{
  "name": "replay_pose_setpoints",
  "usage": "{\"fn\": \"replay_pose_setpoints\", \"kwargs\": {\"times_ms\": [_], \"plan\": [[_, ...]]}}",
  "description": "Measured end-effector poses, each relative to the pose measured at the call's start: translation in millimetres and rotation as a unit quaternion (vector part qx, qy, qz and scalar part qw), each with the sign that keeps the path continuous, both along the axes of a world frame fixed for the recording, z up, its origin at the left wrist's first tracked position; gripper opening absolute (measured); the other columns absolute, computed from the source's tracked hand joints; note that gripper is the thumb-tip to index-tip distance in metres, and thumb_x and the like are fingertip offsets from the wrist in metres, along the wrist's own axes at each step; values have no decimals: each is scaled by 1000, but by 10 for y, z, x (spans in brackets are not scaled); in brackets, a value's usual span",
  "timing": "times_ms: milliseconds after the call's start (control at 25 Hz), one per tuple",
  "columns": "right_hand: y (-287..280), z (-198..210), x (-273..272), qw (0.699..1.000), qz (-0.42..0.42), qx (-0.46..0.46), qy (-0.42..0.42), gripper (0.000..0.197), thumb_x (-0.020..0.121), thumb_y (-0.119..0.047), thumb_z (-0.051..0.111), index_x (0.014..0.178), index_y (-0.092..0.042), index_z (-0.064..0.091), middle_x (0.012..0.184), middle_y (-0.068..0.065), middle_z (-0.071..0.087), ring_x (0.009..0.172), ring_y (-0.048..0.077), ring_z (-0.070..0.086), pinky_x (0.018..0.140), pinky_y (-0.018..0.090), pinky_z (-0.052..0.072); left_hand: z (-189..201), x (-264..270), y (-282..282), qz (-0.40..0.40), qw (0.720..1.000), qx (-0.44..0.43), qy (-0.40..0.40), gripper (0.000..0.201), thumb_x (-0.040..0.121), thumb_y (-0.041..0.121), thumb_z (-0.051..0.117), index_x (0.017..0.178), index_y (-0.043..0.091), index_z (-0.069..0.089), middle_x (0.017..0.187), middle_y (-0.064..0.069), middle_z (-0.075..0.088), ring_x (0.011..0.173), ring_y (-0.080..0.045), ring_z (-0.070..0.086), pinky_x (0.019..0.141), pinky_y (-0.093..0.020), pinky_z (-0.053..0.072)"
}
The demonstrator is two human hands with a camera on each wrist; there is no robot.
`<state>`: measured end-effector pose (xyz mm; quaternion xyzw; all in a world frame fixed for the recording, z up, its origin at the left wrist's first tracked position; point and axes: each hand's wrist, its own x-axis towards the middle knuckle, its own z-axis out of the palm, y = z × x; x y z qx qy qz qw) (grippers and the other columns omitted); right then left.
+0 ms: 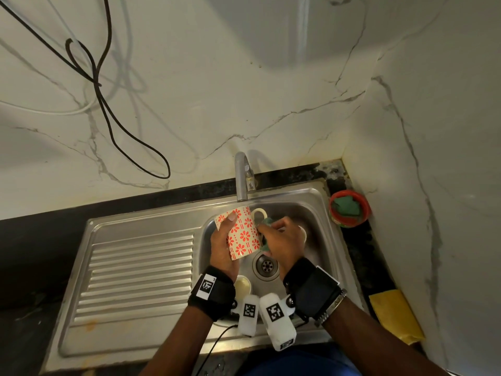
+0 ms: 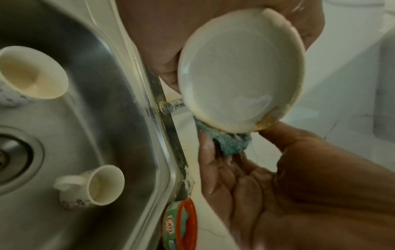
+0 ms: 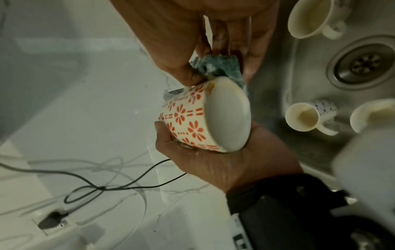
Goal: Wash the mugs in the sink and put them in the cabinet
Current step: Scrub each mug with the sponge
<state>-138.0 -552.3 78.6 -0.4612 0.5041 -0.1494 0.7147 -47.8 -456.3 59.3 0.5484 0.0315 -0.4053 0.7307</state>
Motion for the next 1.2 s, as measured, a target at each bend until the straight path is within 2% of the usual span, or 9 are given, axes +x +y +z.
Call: {"fn": "replay_pose_setpoints", "kwargs": {"times_ms": [120, 280, 480, 600, 720, 840, 960, 1120, 1200], "plan": [[-160, 32, -34, 1000, 19, -18, 6, 36, 83, -25, 85, 105, -7, 63, 93, 5, 73, 82, 17, 72, 64, 31, 58, 13, 99, 70, -52, 998, 29, -18, 77, 73, 49, 82, 138, 14, 62, 132, -21, 67, 124, -41, 62, 110, -57, 46], [-469, 10, -69, 987, 111, -119, 4, 32, 75, -33, 90, 95, -20, 70, 89, -1, 79, 83, 17, 78, 74, 36, 63, 136, 214, 195, -198, 978, 62, -13, 66, 68, 41, 85, 127, 18, 66, 124, -20, 72, 119, -37, 67, 104, -56, 52], [-481, 175, -168, 965, 91, -234, -79, 19, 89, -27, 82, 102, -19, 70, 101, -8, 78, 92, 3, 73, 78, 21, 58, 7, 192, 170, -98, 989, 12, 108, 72, 82, 51, 77, 140, 12, 59, 130, -23, 64, 113, -36, 64, 70, -38, 64], [-233, 239, -317, 904, 176, -387, -46, 19, 103, -33, 63, 121, -27, 65, 110, -13, 73, 96, 3, 70, 74, 13, 55, -73, 202, 101, -46, 984, -12, 174, 74, 89, 55, 71, 145, 9, 55, 123, -20, 65, 98, -31, 69, 65, -34, 63], [139, 230, -416, 838, 236, -487, -67, 37, 109, -29, 47, 146, -24, 55, 140, -2, 66, 120, 6, 65, 93, 13, 53, -25, 160, -8, -42, 981, -40, 183, 68, 92, 54, 65, 140, 7, 59, 114, -15, 69, 96, -26, 70, 75, -36, 61], [147, 132, -311, 791, 297, -529, -72, 52, 112, -31, 36, 162, -17, 34, 171, 2, 28, 157, 8, 25, 125, 28, 31, -18, 113, -26, -38, 981, -64, 177, 58, 95, 49, 61, 136, 8, 63, 116, -13, 68, 104, -26, 67, 90, -38, 54], [15, -4, -329, 748, 330, -575, 22, 60, 113, -38, 24, 166, -11, 14, 175, 5, 5, 161, 12, 0, 130, 45, 21, -33, 132, 33, -28, 976, -60, 208, 72, 90, 53, 69, 146, 9, 57, 123, -12, 67, 104, -24, 66, 81, -32, 59], [263, 9, -469, 727, 388, -567, -12, 65, 113, -47, 29, 166, -12, 16, 174, 5, 8, 161, 11, -1, 131, 43, 16, -33, 162, 50, -10, 975, -37, 218, 55, 95, 52, 60, 130, 9, 67, 122, -11, 73, 107, -25, 72, 97, -38, 56], [160, 5, -362, 713, 395, -580, -2, 67, 112, -48, 25, 167, -15, 6, 175, 2, -1, 161, 10, -9, 132, 44, 9, -11, 106, 43, -26, 975, -39, 218, 57, 98, 49, 58, 135, 7, 64, 132, -14, 68, 122, -26, 66, 109, -39, 49]]}}
